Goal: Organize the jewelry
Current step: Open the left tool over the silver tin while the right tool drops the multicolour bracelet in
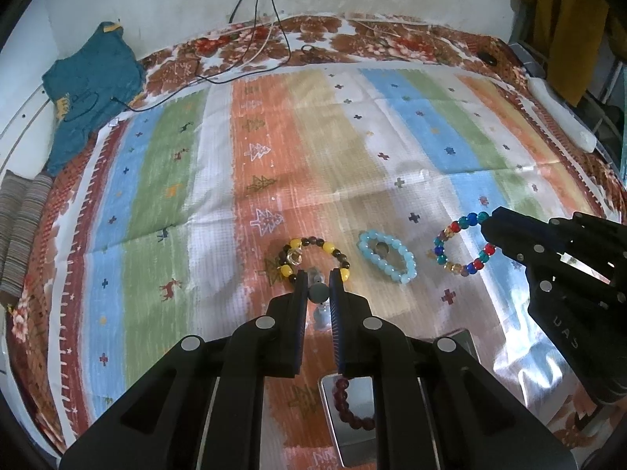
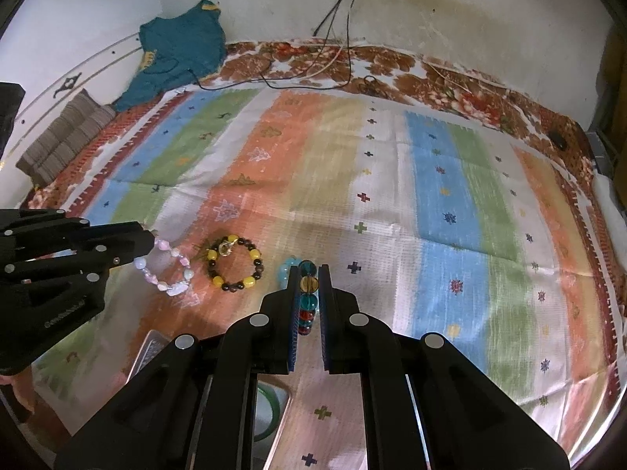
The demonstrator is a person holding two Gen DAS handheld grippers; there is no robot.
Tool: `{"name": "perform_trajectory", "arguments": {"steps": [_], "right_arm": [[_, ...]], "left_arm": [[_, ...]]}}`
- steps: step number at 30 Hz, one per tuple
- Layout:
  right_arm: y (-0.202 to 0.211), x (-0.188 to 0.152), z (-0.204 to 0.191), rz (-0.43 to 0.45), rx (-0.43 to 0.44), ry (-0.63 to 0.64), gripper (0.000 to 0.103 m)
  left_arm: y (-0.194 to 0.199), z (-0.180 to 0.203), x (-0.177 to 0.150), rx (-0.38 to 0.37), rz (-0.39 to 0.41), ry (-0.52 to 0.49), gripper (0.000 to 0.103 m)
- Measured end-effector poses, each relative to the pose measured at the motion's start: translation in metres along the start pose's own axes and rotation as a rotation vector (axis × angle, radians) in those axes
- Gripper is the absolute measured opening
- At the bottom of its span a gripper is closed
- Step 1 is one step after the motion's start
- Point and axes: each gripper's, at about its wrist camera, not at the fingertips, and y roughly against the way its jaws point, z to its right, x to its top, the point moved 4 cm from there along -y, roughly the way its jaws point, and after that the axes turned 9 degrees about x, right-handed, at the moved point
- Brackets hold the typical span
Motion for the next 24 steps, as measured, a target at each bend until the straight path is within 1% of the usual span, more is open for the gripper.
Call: {"name": "perform_trajectory", "arguments": {"steps": [7,15,24], "right_arm": [[0.017,-0.009,-0.009,0.026,0.011,0.018,0.010],[0.036,-0.023,-0.023,0.042,0.038,0.042,0.010],[0.050,-0.043,-0.036,0.042,0.060,0.060,0.010]], "left_arm": [[0.024,0.003,-0.009,-0.021,0.042,0.000,0.011],[0.050,0.013,-0.028,-0.059,0.084,-0.012,0.011],[0.062,0.018,-0.048,-0.069,0.094,-0.027,0.011]]}}
